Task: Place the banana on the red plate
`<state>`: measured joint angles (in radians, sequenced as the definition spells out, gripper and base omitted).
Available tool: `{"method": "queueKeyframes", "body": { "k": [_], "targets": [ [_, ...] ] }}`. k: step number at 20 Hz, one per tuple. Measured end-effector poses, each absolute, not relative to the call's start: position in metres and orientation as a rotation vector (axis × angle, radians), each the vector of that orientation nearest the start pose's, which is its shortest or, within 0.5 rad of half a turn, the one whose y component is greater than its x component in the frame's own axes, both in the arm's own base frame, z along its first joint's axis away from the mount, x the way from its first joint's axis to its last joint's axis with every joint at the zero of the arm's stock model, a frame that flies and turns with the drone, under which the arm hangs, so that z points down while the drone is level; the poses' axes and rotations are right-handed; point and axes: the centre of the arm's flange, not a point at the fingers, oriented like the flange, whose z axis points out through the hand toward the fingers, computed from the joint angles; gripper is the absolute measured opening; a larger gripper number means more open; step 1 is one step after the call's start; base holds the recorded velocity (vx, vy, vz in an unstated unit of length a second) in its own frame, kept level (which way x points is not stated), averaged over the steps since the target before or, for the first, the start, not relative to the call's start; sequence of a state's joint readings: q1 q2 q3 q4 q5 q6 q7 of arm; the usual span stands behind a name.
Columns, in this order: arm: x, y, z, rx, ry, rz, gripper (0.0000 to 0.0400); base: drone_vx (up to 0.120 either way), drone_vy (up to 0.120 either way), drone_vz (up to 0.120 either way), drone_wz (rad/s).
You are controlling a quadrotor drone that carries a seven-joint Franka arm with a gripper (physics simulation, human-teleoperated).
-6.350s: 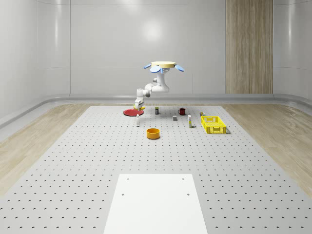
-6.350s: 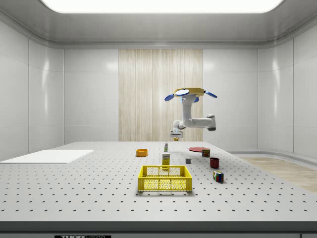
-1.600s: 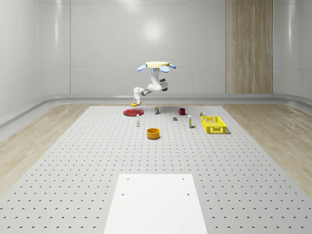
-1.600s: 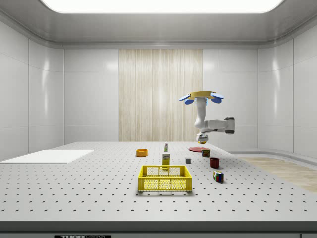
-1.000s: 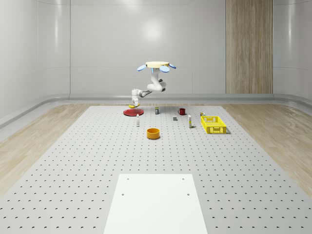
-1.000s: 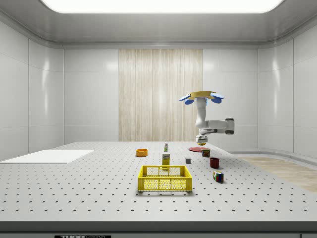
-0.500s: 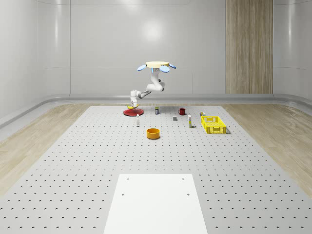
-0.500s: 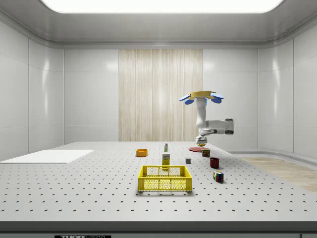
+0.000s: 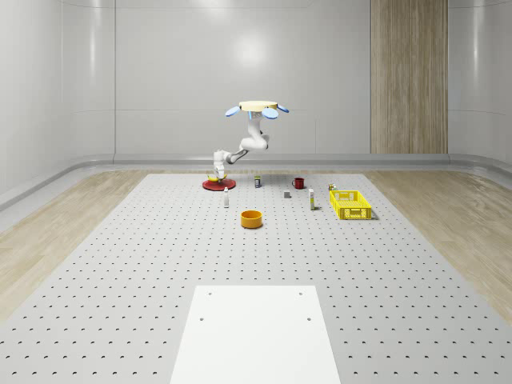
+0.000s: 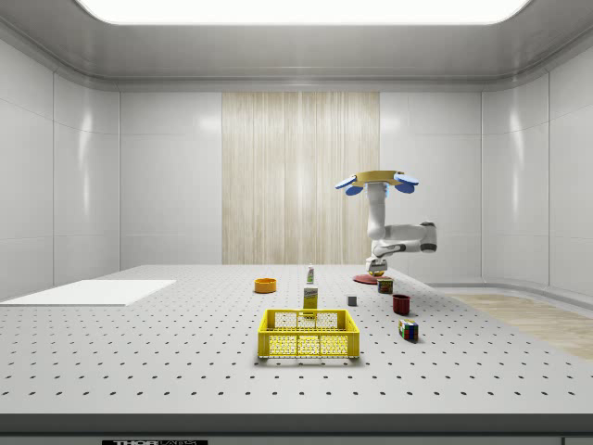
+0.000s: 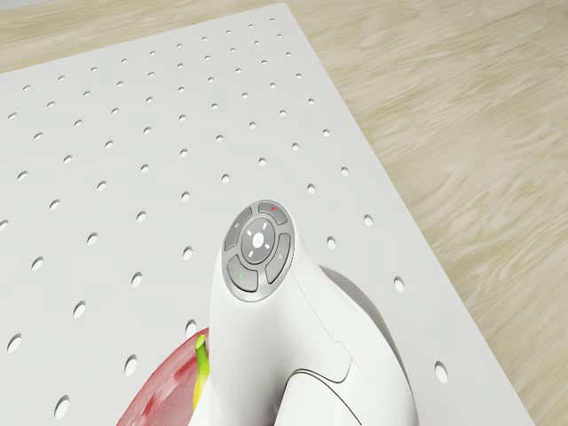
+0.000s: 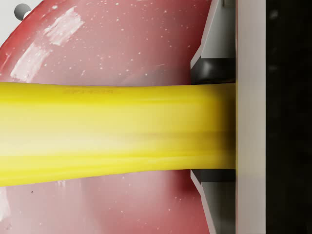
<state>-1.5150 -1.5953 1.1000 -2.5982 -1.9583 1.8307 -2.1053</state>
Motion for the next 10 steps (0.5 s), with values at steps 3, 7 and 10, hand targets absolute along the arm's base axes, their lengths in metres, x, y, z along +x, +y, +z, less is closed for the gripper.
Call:
{"method": "queueKeyframes", "body": {
  "k": [3,7,10],
  "targets": [
    [0.357,-0.024,0.601,-0.009,-0.007,3.174,0.0328,0.0,0.0,0.0,0.0],
    [0.357,-0.024,0.595,-0.006,-0.005,3.182,0.0374,0.0,0.0,0.0,0.0],
    [0.357,-0.024,0.585,-0.005,-0.004,3.185,0.0388,0.0,0.0,0.0,0.0]
  ]
}}
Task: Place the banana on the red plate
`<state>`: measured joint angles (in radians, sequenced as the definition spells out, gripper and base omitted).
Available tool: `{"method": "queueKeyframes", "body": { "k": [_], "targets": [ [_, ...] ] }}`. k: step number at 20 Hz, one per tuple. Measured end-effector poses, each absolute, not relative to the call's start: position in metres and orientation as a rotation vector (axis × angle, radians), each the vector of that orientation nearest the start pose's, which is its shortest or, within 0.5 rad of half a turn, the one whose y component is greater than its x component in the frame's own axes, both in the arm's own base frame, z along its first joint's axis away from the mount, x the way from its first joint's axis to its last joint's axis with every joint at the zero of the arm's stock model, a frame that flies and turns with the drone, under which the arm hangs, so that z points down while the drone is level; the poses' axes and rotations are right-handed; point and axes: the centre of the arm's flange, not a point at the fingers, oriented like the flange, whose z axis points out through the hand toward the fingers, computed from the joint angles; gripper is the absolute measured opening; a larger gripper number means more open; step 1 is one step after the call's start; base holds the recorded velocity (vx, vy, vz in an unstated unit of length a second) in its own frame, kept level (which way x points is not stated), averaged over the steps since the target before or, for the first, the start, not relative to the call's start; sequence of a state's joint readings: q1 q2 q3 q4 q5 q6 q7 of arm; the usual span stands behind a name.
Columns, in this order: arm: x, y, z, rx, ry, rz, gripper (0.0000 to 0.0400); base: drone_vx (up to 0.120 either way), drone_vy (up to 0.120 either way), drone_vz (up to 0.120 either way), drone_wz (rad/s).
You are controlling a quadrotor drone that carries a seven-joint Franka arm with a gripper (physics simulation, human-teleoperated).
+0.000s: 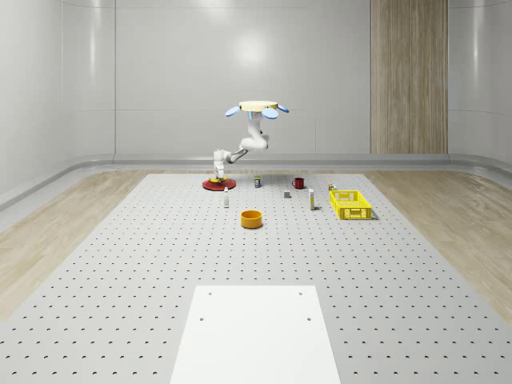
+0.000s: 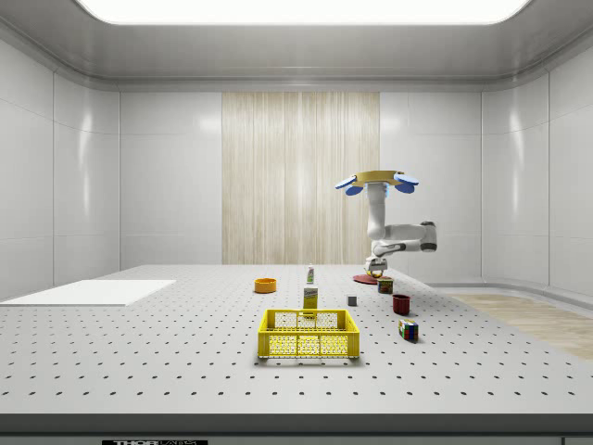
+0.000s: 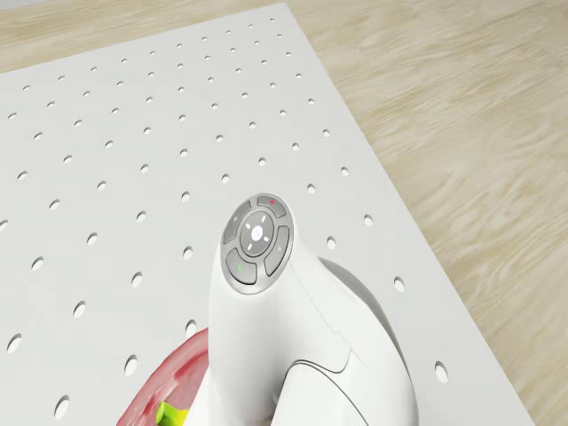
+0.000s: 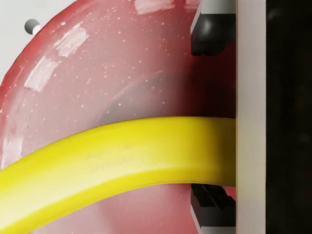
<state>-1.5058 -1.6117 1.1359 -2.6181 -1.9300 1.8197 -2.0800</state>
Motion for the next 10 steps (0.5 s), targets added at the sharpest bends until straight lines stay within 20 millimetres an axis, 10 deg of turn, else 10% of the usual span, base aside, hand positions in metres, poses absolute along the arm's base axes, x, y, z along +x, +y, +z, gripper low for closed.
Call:
{"method": "queueKeyframes", "body": {
  "k": [10],
  "targets": [
    [0.357,-0.024,0.565,-0.003,-0.002,3.189,0.0399,0.0,0.0,0.0,0.0]
  ]
}}
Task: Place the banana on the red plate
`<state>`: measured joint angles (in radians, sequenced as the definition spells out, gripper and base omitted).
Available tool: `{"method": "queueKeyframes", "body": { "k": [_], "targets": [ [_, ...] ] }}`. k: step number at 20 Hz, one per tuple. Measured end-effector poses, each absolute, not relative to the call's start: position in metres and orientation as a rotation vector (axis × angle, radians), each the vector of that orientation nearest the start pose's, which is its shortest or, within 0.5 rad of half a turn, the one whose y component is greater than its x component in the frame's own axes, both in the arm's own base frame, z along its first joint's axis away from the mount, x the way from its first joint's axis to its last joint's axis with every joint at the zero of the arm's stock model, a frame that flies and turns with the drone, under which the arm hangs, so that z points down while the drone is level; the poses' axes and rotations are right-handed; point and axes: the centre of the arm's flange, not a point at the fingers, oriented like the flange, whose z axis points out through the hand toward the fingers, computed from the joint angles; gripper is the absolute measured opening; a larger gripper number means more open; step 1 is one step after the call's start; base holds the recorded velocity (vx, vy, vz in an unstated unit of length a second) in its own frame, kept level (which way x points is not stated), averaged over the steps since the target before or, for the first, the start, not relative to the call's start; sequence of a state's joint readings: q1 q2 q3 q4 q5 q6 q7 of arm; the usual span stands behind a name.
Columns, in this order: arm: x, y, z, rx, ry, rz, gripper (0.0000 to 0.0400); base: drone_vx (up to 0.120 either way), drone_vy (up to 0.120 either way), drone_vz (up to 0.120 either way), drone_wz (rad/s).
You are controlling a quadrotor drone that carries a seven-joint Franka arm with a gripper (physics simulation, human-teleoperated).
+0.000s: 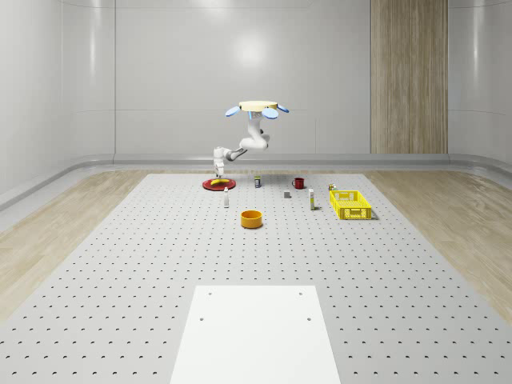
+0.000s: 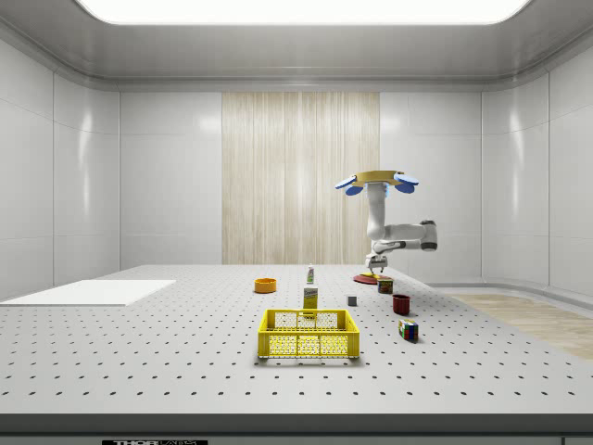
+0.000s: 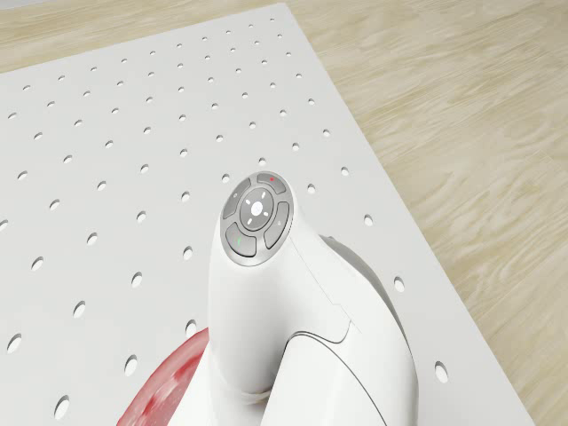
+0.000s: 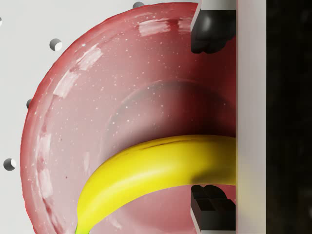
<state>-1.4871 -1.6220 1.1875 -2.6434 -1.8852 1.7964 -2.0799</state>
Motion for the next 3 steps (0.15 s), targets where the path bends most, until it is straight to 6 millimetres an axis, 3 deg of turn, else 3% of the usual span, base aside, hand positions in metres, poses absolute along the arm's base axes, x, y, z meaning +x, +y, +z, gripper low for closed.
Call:
{"method": "queueKeyframes", "body": {
  "k": [3],
  "targets": [
    [0.357,-0.0242,0.5641,-0.003,-0.002,3.189,0.04,0.0,0.0,0.0,0.0]
  ]
}}
